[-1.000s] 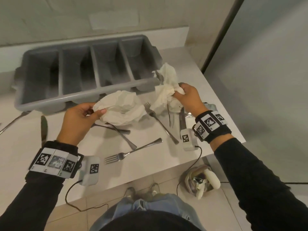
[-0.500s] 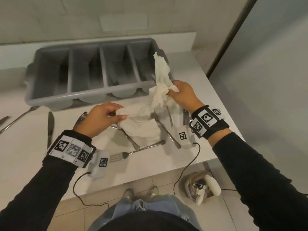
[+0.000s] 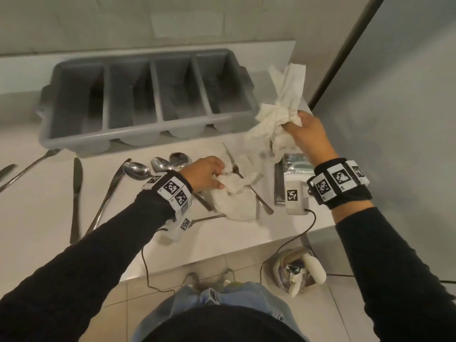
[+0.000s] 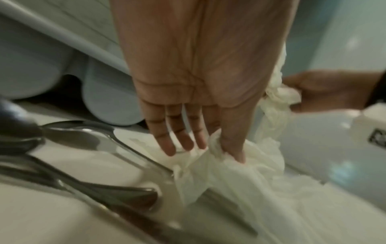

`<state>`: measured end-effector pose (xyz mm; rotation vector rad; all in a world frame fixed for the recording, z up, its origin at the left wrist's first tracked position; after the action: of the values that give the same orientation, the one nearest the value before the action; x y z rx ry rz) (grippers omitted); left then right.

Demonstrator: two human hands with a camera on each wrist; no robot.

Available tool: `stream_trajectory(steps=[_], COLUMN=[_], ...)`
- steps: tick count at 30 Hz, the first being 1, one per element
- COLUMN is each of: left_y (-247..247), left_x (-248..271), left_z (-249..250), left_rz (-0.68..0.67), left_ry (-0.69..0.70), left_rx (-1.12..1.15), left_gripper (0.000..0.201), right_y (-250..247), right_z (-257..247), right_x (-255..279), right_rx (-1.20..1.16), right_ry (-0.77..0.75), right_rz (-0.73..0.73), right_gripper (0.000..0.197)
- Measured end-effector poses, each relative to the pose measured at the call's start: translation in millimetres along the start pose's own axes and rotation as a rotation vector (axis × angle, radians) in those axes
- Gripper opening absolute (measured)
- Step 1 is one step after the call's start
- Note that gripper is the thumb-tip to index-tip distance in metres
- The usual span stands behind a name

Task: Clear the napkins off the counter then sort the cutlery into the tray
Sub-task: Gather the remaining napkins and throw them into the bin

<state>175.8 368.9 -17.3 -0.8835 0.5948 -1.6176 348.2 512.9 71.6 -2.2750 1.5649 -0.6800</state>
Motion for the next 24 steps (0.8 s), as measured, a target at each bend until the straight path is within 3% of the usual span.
stream_trajectory(steps=[2, 5, 7, 9, 10, 13, 16, 19, 21, 24], left_y=[6, 11, 15, 16, 14, -14, -68, -115, -129, -127], left_x=[-6, -16, -24, -30, -32, -32, -22, 0, 15, 33], left_z=[8, 27, 33, 31, 31, 40, 46, 43, 36, 22], left_rz=[-0.05, -0.11, -0.161, -0.206, -0.205, -0.067, 0.214, 0.416, 0.447, 0.387], left_ry=[0.052, 0.165, 0.204, 0.148, 0.123, 0.12, 0.111, 0.053, -0.023, -0.155], left_rx=[-0.094, -0.209, -0.297, -0.37, -0.382, -0.294, -0.025, 0.196, 0.216, 0.194], left_gripper=[0.028, 0.025, 0.023, 0.024, 0.026, 0.023, 0.021, 0.041, 0.048, 0.039], right_y=[-23, -54, -66, -64, -60, -41, -25, -23, -26, -27], right_z=[18, 53, 88, 118, 130, 143, 142, 131, 126, 121], right_x=[-3, -7, -19, -25, -27, -30, -34, -37, -42, -51], right_rx=[0.076, 0.3, 0.485, 0.618, 0.658, 0.788, 0.982, 0.962, 0.898, 0.921], right_ry=[0.024, 0.134, 0.23, 0.306, 0.307, 0.192, 0.04, 0.009, 0.052, 0.147], right_rz=[0.075, 0.114, 0.066, -0.02, -0.052, -0.082, -0.153, -0.098, -0.09, -0.233], right_gripper=[0.026, 0.013, 0.015, 0.017, 0.027, 0.06, 0.047, 0.034, 0.043, 0.063])
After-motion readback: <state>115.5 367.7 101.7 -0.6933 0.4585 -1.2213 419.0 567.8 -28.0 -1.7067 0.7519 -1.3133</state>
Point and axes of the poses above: each hand's wrist, its own x-axis away from the middle knuckle, its own y-axis out of the palm, z = x × y, the point moved 4 cm from there along -x, towards the middle knuckle, and after that the axes turned 10 degrees about y, right-handed, at the moved point
